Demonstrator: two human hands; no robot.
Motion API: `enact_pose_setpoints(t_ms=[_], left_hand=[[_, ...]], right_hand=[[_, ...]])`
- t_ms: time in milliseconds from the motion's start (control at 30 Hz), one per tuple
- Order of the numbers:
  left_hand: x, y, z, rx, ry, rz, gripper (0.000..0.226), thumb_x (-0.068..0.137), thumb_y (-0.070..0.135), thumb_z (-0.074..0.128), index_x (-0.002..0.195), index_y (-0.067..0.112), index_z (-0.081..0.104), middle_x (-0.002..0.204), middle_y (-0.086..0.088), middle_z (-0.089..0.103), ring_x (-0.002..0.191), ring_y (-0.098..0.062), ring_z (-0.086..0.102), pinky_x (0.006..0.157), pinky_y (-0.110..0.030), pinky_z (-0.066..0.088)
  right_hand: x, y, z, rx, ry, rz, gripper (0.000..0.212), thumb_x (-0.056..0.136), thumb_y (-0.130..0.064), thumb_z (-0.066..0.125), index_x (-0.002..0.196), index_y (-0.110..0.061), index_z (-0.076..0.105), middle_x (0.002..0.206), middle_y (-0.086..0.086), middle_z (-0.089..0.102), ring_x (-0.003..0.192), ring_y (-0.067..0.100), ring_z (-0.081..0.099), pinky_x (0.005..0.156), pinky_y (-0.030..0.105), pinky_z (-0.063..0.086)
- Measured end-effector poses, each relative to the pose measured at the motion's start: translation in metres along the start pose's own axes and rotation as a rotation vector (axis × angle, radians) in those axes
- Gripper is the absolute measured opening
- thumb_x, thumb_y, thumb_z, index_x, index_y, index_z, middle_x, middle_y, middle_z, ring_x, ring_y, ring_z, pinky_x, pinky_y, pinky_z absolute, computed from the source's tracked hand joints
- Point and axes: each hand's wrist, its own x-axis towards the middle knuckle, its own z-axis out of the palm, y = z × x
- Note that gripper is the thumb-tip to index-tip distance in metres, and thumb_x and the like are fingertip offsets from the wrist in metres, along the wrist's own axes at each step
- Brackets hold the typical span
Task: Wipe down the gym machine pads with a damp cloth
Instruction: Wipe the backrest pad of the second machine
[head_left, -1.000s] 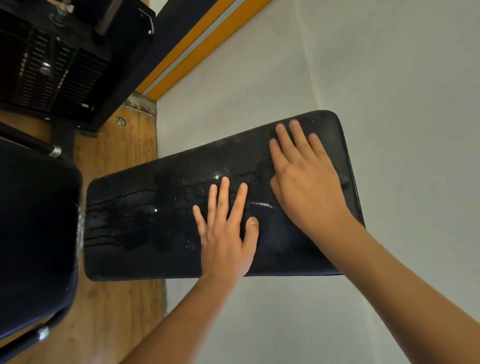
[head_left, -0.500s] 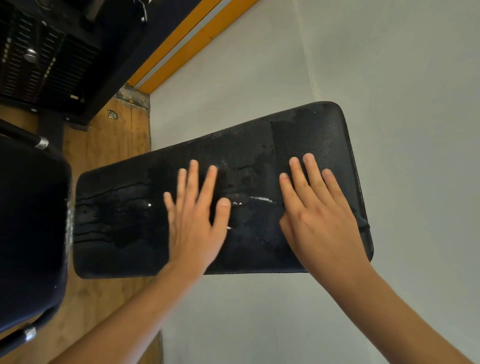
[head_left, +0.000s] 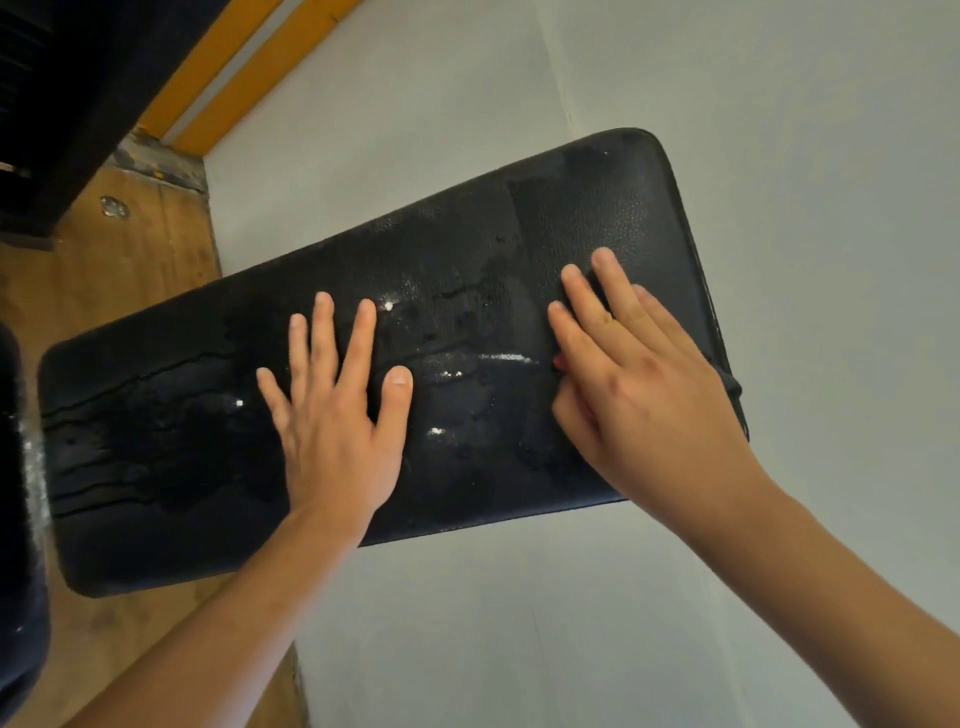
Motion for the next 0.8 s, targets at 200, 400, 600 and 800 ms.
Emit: enact_pose_setpoints(t_ms=[200,400,600,800], left_hand=[[0.002,0.002,0.001,-0.021,0.005,0.015,0.063,0.104,0.056,0.021,0.163,0.036,0.015,0.173,0.004,0.001,0.158,-0.016,-0.007,0.125,-0.062,-0.001],[0.000,-0.002,0.001,-0.023,0.001,0.018,0.063,0.104,0.056,0.021,0.163,0.036,0.015,0.173,0.004,0.001,0.158,-0.017,-0.008,0.124,-0.062,-0.002],[0.000,0.000,0.000,-0.028,0.009,0.017,0.062,0.104,0.054,0.023,0.163,0.036,0.016,0.173,0.003,0.002,0.158,-0.019,-0.007,0.125,-0.062,-0.002],[0.000,-0.002,0.000,-0.028,0.006,0.015,0.062,0.104,0.055,0.022,0.163,0.037,0.016,0.173,0.003,0.002,0.158,-0.019,-0.007,0.124,-0.062,-0.001]], right_hand=[[-0.005,0.000,0.000,-0.009,0.015,-0.029,0.043,0.100,-0.015,0.051,0.137,0.005,0.060,0.154,0.020,0.048,0.151,0.036,0.032,0.121,0.050,0.033],[-0.013,-0.002,0.000,0.039,-0.032,-0.120,0.041,0.105,-0.017,0.049,0.137,0.006,0.059,0.157,0.018,0.044,0.152,0.034,0.031,0.121,0.048,0.034],[-0.020,-0.005,0.001,-0.111,0.000,0.060,0.044,0.101,-0.036,0.051,0.139,-0.018,0.063,0.166,0.013,0.030,0.151,0.050,0.020,0.118,0.068,0.017],[-0.040,-0.013,0.005,-0.007,0.023,0.085,0.043,0.106,-0.032,0.048,0.143,-0.013,0.060,0.164,0.012,0.035,0.154,0.043,0.022,0.121,0.056,0.028]])
